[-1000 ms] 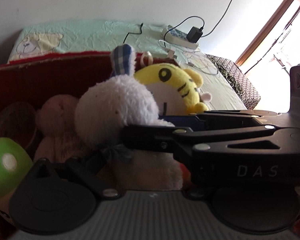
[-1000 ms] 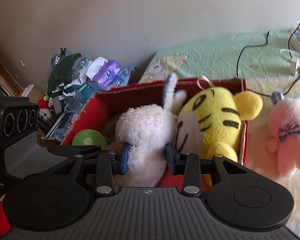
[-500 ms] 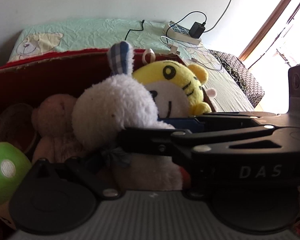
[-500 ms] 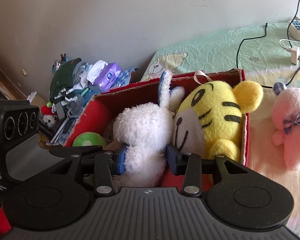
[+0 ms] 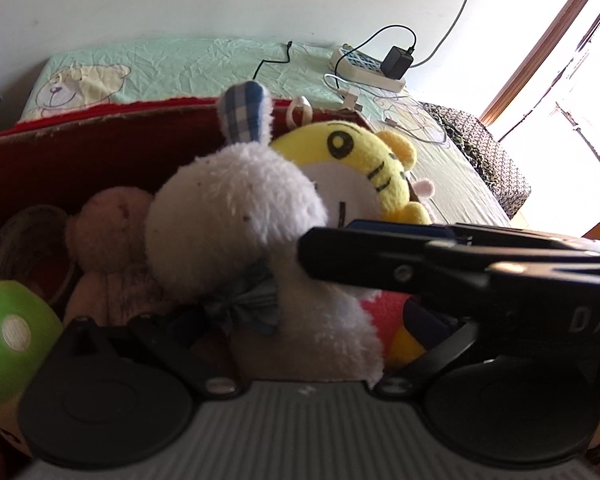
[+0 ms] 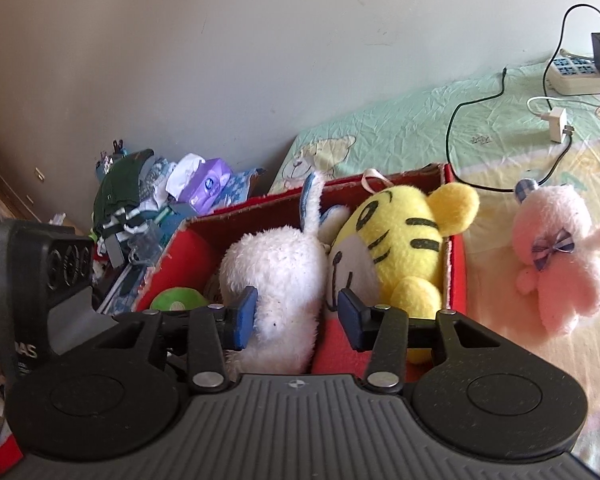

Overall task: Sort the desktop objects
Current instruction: 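Lower the white bunny into the red box beside the tiger plush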

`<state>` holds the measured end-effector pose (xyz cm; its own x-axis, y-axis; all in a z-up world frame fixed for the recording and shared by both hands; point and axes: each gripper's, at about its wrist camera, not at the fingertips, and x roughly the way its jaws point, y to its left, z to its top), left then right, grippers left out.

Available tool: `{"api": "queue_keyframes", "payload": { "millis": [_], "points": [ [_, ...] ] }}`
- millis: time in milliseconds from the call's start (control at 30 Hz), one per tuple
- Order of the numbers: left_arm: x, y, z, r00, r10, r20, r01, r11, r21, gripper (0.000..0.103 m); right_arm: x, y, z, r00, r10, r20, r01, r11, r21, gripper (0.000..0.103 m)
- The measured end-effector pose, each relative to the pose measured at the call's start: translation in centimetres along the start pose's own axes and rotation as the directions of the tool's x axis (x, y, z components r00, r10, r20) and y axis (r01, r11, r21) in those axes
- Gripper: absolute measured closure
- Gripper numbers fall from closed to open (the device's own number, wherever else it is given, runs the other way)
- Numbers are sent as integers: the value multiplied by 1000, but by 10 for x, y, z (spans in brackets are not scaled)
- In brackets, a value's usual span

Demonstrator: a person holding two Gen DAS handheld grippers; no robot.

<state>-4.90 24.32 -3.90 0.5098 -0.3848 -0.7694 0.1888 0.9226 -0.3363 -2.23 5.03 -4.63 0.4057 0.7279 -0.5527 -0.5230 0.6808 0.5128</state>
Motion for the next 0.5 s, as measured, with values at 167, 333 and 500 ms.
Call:
{"api": "queue_keyframes", "payload": {
  "millis": [167,333,500],
  "points": [
    [1,-6,0,999,34,-1,-34,999,32,1,-3,1,2,1000,-9,21,9,1000,-5,63],
    [2,-8,1,999,48,-11,-48,998,45,1,5,2,2,1000,-21,17,21,1000,-9,68],
    [3,-9,1,998,64,-18,-63,996,59,2,8,-3,1,1000,-30,3,30,999,26,69]
  ]
}}
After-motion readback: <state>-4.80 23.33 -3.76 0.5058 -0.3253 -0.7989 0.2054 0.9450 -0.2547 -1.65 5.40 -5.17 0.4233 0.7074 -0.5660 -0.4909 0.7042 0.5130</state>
